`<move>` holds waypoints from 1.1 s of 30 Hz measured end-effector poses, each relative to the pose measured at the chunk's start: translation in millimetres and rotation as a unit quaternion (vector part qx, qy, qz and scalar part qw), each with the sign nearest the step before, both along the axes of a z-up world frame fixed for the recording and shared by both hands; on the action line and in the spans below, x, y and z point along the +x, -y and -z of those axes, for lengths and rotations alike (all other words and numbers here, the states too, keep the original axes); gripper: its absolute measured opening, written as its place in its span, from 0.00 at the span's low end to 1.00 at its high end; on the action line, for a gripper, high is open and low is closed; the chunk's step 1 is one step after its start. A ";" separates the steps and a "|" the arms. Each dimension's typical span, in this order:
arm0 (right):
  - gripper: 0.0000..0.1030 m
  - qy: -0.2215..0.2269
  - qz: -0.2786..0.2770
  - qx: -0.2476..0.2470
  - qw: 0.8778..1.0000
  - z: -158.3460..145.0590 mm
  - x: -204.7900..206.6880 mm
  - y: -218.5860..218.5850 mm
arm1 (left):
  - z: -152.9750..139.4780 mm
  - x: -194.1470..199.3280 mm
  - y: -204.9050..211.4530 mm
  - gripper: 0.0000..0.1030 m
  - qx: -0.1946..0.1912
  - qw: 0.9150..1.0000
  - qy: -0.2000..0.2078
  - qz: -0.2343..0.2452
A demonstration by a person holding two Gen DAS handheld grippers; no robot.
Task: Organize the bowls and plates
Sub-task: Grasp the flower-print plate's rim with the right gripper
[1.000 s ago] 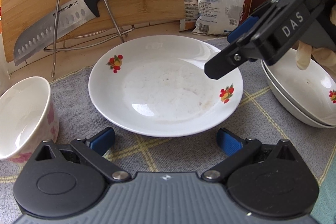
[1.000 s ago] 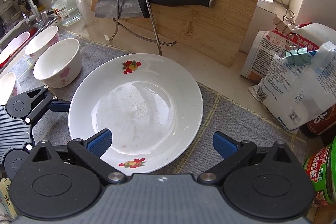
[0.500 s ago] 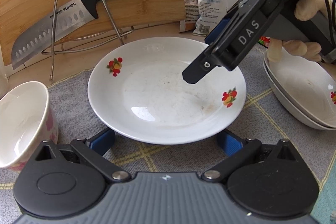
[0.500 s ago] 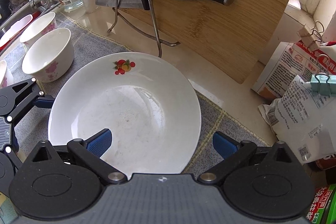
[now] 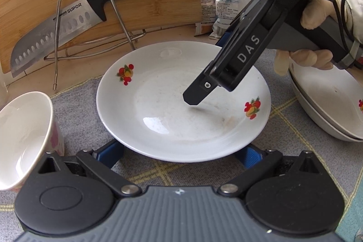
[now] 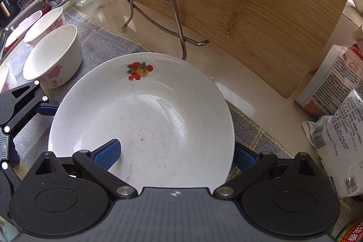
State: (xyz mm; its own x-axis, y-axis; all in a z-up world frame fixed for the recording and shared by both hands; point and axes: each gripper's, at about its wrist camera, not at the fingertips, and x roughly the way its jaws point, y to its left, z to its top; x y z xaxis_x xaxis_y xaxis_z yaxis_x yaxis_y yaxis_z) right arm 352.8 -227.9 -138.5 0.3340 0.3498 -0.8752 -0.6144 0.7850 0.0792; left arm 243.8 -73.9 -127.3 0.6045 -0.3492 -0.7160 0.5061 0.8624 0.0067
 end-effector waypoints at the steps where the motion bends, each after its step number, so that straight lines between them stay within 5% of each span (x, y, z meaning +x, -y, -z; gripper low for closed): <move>1: 1.00 0.000 -0.001 0.001 1.000 0.1 1.0 -0.5 | 0.0 -0.3 0.0 1.00 0.000 1.000 0.000 0.000; 33: 0.93 -0.011 -0.022 0.036 0.999 -3.7 24.1 -5.9 | -4.9 -6.8 1.0 1.00 0.010 1.000 0.005 0.007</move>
